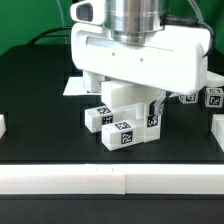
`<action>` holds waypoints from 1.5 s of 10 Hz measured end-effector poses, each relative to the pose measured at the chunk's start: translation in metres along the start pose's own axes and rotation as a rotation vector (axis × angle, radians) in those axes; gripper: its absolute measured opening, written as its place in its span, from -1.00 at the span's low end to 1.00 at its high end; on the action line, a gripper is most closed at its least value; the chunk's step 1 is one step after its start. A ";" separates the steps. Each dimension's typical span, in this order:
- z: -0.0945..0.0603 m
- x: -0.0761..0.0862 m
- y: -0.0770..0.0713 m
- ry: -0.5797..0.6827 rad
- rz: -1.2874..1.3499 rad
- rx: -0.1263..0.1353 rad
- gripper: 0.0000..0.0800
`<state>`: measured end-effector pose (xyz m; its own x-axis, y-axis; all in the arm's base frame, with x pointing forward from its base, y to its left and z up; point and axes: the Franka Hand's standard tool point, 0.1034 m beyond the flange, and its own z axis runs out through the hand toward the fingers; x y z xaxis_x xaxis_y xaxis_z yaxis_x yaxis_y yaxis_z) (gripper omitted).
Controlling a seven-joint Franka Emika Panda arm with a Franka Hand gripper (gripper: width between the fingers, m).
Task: Assemble chair
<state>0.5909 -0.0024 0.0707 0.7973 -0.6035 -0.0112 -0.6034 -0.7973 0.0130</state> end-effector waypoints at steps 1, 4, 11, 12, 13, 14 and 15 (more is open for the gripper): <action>-0.010 0.001 0.000 -0.004 -0.002 0.005 0.62; -0.029 -0.001 0.001 0.000 -0.002 0.026 0.62; -0.083 -0.033 -0.023 -0.061 0.028 0.070 0.62; -0.083 -0.033 -0.023 -0.061 0.028 0.070 0.62; -0.083 -0.033 -0.023 -0.061 0.028 0.070 0.62; -0.083 -0.035 -0.024 -0.062 0.028 0.070 0.62; -0.082 -0.049 -0.031 -0.062 0.044 0.074 0.62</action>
Offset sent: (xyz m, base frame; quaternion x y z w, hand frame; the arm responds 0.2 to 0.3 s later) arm -0.0188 0.0007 0.0255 0.0030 -0.0166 0.0009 0.9999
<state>0.5716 0.0524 0.1531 0.7686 -0.6354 -0.0740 -0.6395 -0.7665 -0.0595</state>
